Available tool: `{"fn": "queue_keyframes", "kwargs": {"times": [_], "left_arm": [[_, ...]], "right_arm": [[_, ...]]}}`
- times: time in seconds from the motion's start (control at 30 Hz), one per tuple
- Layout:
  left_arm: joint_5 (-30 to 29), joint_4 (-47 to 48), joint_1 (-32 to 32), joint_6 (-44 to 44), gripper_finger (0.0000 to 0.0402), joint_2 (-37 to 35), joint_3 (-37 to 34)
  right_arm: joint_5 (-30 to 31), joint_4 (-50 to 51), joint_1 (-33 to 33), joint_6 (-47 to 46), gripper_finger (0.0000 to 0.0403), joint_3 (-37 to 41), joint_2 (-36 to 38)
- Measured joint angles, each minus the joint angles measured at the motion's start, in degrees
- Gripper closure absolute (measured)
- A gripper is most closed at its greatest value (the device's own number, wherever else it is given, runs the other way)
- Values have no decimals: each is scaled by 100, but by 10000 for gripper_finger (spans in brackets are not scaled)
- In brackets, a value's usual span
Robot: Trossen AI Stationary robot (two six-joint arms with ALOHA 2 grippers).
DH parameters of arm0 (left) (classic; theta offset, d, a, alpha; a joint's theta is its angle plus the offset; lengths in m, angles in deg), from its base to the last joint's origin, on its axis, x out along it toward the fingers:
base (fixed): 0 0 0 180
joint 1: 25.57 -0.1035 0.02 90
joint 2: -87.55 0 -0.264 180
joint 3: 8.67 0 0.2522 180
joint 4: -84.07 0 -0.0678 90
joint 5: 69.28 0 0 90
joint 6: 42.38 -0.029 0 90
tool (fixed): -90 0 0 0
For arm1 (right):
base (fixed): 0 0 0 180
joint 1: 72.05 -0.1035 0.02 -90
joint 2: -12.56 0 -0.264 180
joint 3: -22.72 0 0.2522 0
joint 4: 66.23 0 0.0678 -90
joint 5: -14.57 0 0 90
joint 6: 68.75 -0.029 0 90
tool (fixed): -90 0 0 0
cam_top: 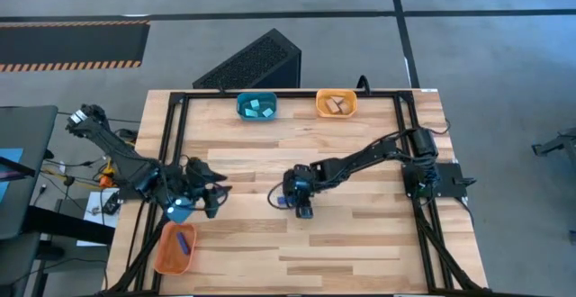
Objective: Sort & place blocks by color
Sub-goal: Put the center blue blocks into the orange bin
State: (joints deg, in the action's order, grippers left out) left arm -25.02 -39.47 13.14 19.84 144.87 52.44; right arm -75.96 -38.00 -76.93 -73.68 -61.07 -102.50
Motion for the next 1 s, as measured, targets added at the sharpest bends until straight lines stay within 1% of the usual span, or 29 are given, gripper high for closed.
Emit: {"fn": "queue_keyframes", "kwargs": {"times": [0.07, 0.13, 0.17, 0.27, 0.33, 0.4, 0.5, 0.6, 0.63, 0.7, 0.83, 1.0], "left_arm": [[-123, -177, -191, -443, 241, 9, 0], [-123, -263, -421, -664, 236, 11, 0], [-121, -307, -537, -741, 232, 11, 0], [-122, -365, -831, -825, 221, 11, 0], [-46, -365, -1028, -916, 210, 11, -2], [364, -424, -1282, -1273, 196, 75, -2], [1182, -802, -1763, -2167, 172, 283, -9], [1534, -1423, -2267, -3202, 149, 531, -9], [1591, -1622, -2416, -3485, 144, 603, -9], [1913, -2044, -2710, -3937, 136, 710, -9], [2836, -2506, -3184, -4393, 136, 872, -9], [3434, -2571, -3533, -4698, 147, 1043, -9]], "right_arm": [[-7, -56, 130, 73, 254, 4, -7], [25, -73, 244, 90, 311, -4, -5], [-3, -83, 287, 69, 328, -9, -4], [-342, -201, 405, 38, 331, -1, 39], [-350, -260, 452, 15, 331, 34, 162], [-326, -592, 452, 22, 331, 21, 338], [-273, -921, 467, 96, 331, 2, 612], [-195, -1161, 495, 319, 331, 10, 733], [-188, -1224, 502, 407, 331, 8, 781], [-139, -1271, 509, 555, 331, -43, 877], [-80, -1243, 487, 829, 331, -146, 909], [-62, -1276, 500, 1131, 331, -291, 903]]}}
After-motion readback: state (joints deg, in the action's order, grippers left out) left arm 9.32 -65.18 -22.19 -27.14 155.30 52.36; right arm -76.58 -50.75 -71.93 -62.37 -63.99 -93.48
